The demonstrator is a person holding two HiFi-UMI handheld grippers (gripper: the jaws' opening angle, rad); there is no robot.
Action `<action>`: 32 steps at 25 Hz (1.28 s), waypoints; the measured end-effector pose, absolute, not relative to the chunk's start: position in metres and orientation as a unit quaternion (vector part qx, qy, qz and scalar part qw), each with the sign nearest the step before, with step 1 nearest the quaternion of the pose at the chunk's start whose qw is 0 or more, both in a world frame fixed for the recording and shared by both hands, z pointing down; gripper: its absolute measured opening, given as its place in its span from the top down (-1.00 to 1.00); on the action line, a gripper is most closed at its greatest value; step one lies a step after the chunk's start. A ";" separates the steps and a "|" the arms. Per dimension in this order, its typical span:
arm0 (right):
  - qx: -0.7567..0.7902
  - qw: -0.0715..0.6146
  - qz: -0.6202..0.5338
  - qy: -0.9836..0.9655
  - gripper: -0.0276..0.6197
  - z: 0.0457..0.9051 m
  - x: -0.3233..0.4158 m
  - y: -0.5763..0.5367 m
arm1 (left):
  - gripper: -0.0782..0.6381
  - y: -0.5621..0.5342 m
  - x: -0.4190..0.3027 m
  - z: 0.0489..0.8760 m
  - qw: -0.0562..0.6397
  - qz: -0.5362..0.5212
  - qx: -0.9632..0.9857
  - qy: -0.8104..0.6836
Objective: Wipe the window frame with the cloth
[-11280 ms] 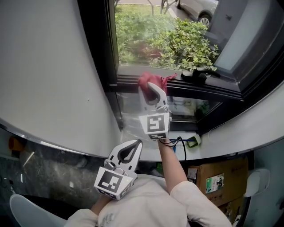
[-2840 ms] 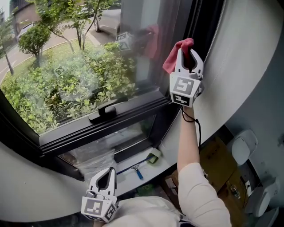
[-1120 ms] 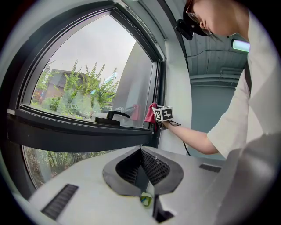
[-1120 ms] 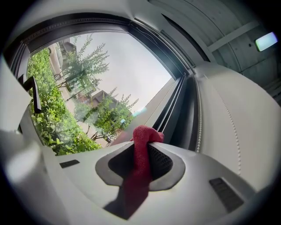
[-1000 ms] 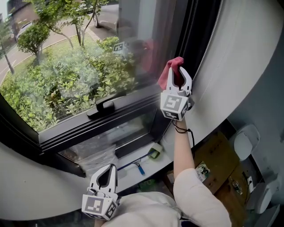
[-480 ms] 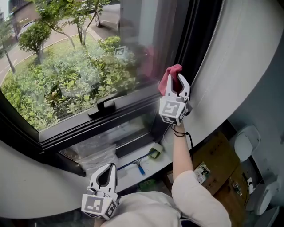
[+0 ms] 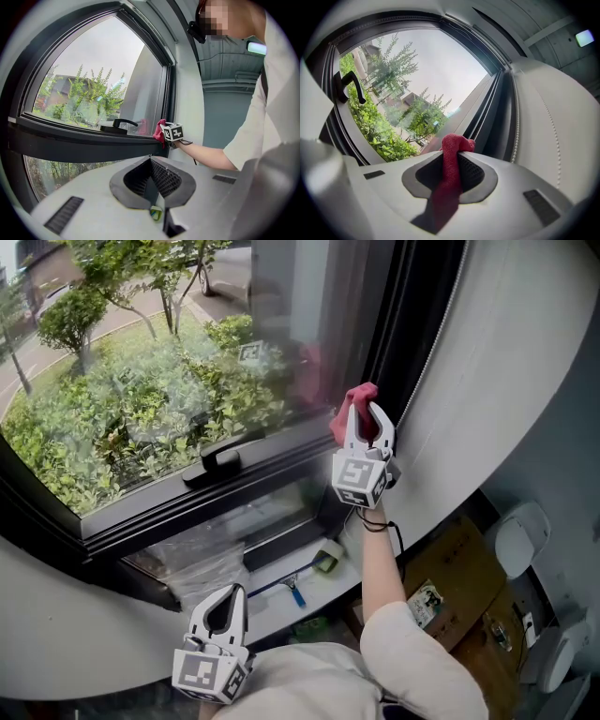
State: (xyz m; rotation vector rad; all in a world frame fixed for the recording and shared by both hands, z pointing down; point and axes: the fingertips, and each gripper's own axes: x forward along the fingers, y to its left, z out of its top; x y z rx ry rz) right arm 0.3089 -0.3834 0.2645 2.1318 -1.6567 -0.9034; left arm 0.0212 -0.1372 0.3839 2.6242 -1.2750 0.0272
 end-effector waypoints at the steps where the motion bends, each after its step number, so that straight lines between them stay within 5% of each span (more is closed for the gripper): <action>1: 0.740 0.149 -0.313 -0.577 0.64 0.267 0.309 -0.384 | 0.76 -0.137 0.021 0.384 0.112 0.009 0.893 -0.435; 32: 0.707 0.187 -0.241 -0.638 0.64 0.333 0.311 -0.386 | 0.76 -0.101 0.033 0.388 0.107 0.000 0.876 -0.471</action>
